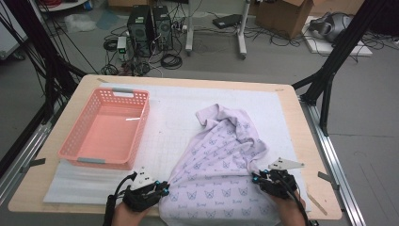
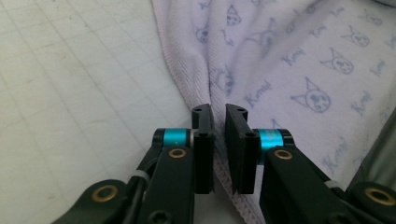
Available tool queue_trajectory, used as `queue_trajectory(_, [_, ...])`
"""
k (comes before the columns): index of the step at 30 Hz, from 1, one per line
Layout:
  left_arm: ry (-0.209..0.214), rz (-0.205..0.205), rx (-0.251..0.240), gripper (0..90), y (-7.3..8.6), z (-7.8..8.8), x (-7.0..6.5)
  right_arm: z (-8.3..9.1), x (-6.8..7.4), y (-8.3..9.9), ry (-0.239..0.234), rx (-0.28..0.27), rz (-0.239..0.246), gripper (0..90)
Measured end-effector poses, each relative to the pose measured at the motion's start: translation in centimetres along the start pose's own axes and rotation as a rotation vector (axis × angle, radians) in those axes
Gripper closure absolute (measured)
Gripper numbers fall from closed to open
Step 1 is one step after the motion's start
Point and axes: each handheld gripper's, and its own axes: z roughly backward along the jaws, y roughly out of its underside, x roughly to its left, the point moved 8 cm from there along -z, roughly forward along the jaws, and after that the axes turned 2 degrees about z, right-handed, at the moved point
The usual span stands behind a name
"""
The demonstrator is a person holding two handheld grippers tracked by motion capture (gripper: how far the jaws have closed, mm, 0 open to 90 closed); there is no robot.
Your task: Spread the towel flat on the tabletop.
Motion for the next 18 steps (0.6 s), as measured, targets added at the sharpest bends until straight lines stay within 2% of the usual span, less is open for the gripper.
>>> queue_trajectory(3, [0.006,0.013,-0.028,72.2,-0.9,-0.4,0.1,1.2,-1.5,1.0,0.057,0.018,-0.024,68.9])
queue_trajectory(4, [0.006,0.016,-0.031,70.9,-1.1,-0.5,0.1,1.7,-2.2,1.4,0.101,0.021,-0.033,66.5])
queue_trajectory(6, [0.011,0.022,-0.035,67.9,-1.6,-1.1,0.0,2.5,-3.4,2.1,0.145,0.025,-0.055,62.4])
queue_trajectory(9, [0.002,0.038,-0.051,62.8,-2.5,-2.1,0.3,3.9,-5.0,3.1,0.191,0.011,-0.106,62.3])
queue_trajectory(11, [-0.005,0.049,-0.052,58.3,-3.2,-2.9,0.6,4.4,-5.4,3.4,0.223,0.009,-0.116,62.9])
queue_trajectory(13, [-0.013,0.049,-0.045,56.3,-4.0,-3.7,1.0,4.9,-5.4,3.1,0.197,-0.041,-0.127,61.7])
queue_trajectory(14, [-0.016,0.051,-0.042,55.6,-4.2,-4.0,1.1,5.0,-5.0,2.5,0.174,-0.074,-0.116,61.4])
queue_trajectory(16, [-0.025,0.051,-0.043,55.5,-4.9,-4.6,1.5,5.0,-4.1,1.7,0.14,-0.108,-0.076,61.4])
queue_trajectory(18, [-0.044,0.059,-0.044,56.1,-5.6,-5.4,2.0,4.5,-3.1,0.7,0.106,-0.119,-0.035,60.6])
